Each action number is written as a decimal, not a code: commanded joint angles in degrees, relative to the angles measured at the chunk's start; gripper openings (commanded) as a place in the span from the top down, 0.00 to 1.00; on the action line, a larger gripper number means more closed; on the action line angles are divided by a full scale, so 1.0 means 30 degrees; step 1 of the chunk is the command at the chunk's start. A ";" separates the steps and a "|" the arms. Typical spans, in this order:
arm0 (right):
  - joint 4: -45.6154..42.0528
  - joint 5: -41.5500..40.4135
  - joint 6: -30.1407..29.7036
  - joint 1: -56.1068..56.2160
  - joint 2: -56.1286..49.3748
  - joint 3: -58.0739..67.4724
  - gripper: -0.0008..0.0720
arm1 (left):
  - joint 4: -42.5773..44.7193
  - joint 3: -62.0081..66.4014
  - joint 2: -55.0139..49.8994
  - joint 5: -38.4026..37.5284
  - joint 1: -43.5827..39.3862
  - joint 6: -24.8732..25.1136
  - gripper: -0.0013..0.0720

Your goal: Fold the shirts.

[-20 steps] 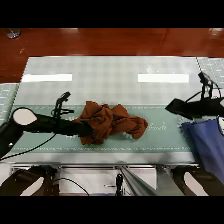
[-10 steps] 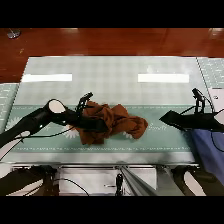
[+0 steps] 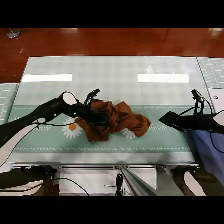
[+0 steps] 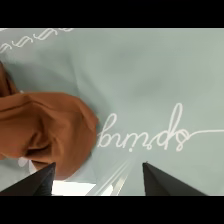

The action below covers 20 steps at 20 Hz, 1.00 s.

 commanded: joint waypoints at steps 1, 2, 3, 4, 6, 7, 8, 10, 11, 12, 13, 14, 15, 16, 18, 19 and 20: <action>0.0561 0.0022 -0.0007 0.0095 0.0015 -0.0925 0.14 | 0.0539 0.1035 -0.0255 -0.0248 -0.0007 -0.0146 0.96; 0.0933 -0.0007 -0.0007 0.0495 0.0007 -0.1428 0.14 | 0.0583 0.1297 -0.0255 -0.0372 0.0000 -0.0146 0.96; 0.1290 -0.0270 0.0015 0.1275 0.0007 -0.1916 0.14 | 0.0583 0.1508 -0.0248 -0.0430 0.0015 -0.0146 0.95; 0.1486 -0.0605 0.0219 0.2200 -0.0087 -0.2215 0.14 | 0.0576 0.1668 -0.0248 -0.0452 0.0015 -0.0146 0.95; 0.1705 -0.1428 0.0969 0.4328 -0.0801 -0.2273 0.14 | 0.0576 0.1851 -0.0248 -0.0583 0.0015 -0.0146 0.95; 0.2040 -0.2047 0.1188 0.5224 -0.1392 -0.2273 0.14 | 0.0576 0.1851 -0.0233 -0.0583 0.0015 -0.0146 0.96; 0.2448 -0.2586 0.1224 0.5770 -0.2025 -0.2244 0.14 | 0.0576 0.1843 -0.0233 -0.0583 0.0015 -0.0153 0.96; 0.2980 -0.3614 0.1144 0.6382 -0.3351 -0.1763 0.14 | 0.0568 0.1843 -0.0233 -0.0590 0.0015 -0.0153 0.95; 0.3016 -0.4175 0.1086 0.6557 -0.3883 -0.1392 0.14 | 0.0576 0.1843 -0.0233 -0.0590 0.0015 -0.0153 0.96; 0.3067 -0.4605 0.1078 0.6615 -0.4437 -0.0940 0.14 | 0.0568 0.1843 -0.0233 -0.0583 0.0015 -0.0153 0.95; 0.3308 -0.4816 0.1071 0.6615 -0.4976 -0.0517 0.14 | 0.0576 0.1843 -0.0233 -0.0583 0.0015 -0.0153 0.96; 0.3716 -0.4896 0.0882 0.6615 -0.5617 -0.0080 0.14 | 0.0568 0.1843 -0.0233 -0.0576 0.0015 -0.0153 0.95; 0.4277 -0.4874 0.0525 0.6615 -0.6229 0.0277 0.14 | 0.0568 0.1843 -0.0233 -0.0568 0.0022 -0.0146 0.95; 0.5078 -0.4779 0.0124 0.6615 -0.6900 0.0583 0.14 | 0.0546 0.1851 -0.0226 -0.0481 0.0044 0.0058 0.95; 0.6630 -0.4779 -0.0743 0.6615 -0.7890 0.0867 0.37 | 0.0525 0.2033 -0.0204 -0.0415 0.0219 0.0342 0.96; 0.6951 -0.4896 -0.0933 0.6608 -0.8211 0.0947 0.50 | 0.0539 0.2200 -0.0189 -0.0437 0.0299 0.0342 0.96; 0.6965 -0.4852 -0.1290 0.6615 -0.8488 0.1151 0.75 | 0.0539 0.2412 -0.0146 -0.0452 0.0335 0.0342 0.96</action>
